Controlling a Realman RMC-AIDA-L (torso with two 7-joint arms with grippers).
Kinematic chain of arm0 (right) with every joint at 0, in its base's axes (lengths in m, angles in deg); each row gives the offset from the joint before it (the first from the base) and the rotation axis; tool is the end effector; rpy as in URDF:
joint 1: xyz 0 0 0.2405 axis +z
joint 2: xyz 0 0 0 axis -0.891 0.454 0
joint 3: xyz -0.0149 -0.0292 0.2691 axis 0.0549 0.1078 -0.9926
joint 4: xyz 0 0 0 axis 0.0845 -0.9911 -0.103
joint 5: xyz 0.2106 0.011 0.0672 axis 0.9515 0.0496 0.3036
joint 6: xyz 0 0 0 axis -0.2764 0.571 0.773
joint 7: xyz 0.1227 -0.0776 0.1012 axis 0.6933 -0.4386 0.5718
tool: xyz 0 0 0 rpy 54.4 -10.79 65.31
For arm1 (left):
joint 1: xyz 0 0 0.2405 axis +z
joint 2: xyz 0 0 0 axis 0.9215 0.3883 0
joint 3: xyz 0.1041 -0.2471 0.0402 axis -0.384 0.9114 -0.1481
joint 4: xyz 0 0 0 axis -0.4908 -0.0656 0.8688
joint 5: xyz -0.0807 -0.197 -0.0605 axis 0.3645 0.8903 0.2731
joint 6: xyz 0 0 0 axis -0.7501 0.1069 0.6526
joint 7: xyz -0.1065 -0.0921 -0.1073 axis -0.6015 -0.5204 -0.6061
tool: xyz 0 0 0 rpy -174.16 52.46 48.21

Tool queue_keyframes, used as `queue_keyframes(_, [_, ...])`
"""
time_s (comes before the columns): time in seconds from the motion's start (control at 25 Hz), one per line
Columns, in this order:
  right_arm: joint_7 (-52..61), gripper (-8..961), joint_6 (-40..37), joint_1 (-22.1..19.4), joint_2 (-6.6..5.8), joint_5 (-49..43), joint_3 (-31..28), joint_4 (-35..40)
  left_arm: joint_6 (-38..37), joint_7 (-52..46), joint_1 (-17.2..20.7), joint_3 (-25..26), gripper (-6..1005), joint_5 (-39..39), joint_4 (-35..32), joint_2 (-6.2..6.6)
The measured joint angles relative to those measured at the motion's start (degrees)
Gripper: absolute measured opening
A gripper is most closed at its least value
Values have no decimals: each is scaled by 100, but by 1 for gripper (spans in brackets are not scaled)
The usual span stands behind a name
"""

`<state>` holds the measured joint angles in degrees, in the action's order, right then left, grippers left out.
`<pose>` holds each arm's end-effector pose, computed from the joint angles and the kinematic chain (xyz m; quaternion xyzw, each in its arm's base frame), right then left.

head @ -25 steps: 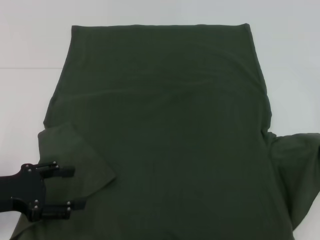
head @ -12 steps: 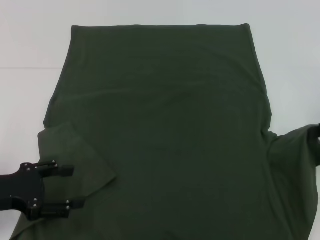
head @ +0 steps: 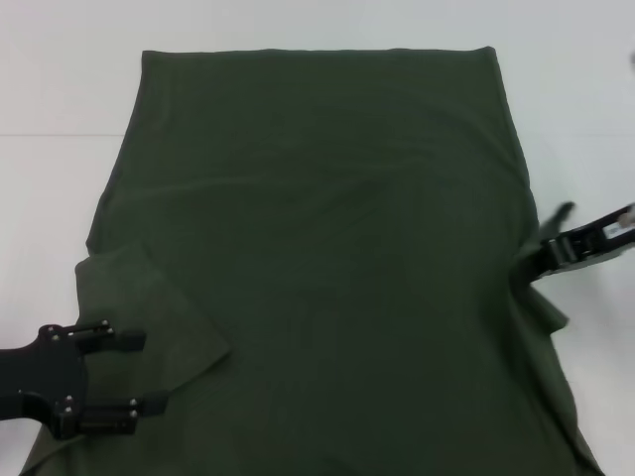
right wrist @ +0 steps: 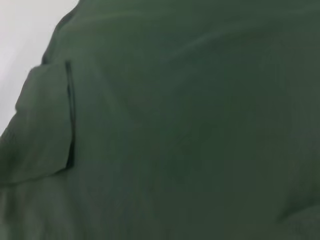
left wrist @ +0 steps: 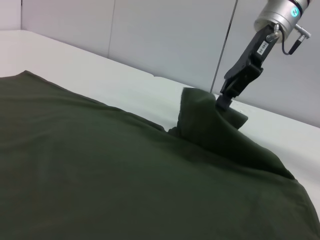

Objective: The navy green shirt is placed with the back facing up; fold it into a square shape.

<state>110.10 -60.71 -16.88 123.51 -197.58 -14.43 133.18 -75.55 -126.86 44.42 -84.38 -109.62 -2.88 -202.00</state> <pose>0.2250 0.4142 0.0147 -0.8538 0.5043 -0.0412 0.1221 -0.3173 0.2885 0.0192 -0.9509 -0.2103 -0.1843 0.1326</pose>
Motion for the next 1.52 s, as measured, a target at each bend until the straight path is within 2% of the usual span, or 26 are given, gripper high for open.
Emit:
queue_keyframes(0.2, [7, 12, 134, 188, 75, 5, 182, -231, -53, 0, 15, 3, 848, 0, 2, 7])
queue_keyframes(0.4, [-66, 52, 206, 227, 72, 395, 157, -507, -66, -1, 15, 8, 848, 0, 32, 3])
queue_keyframes(0.56, [-231, 234, 200, 26, 16, 903, 100, -567, -70, -109, 13, 19, 848, 0, 45, -9])
queue_keyframes(0.72, [-796, 382, 75, -421, -107, 1830, -172, -715, -94, -393, -3, 129, 848, 93, 85, 5])
queue_keyframes(0.88, [-2005, 533, -98, -918, -260, 2800, -314, -1250, -311, -674, -9, 477, 848, 467, 460, 119])
queue_keyframes(1.04, [-3539, 729, -275, -1348, -260, 3381, -369, -1617, -408, -968, 7, 541, 848, 677, 784, 250])
queue_keyframes(1.12, [-4164, 729, -304, -1525, -223, 3573, -406, -1741, -452, -1022, 13, 537, 848, 698, 840, 270])
queue_keyframes(1.32, [-4832, 727, -530, -1614, -192, 3655, -411, -1798, -472, -1236, 14, 500, 848, 669, 870, 258])
queue_keyframes(1.52, [-5806, 729, -624, -1769, -103, 3661, -417, -1801, -475, -1854, 14, 482, 849, 654, 929, 371])
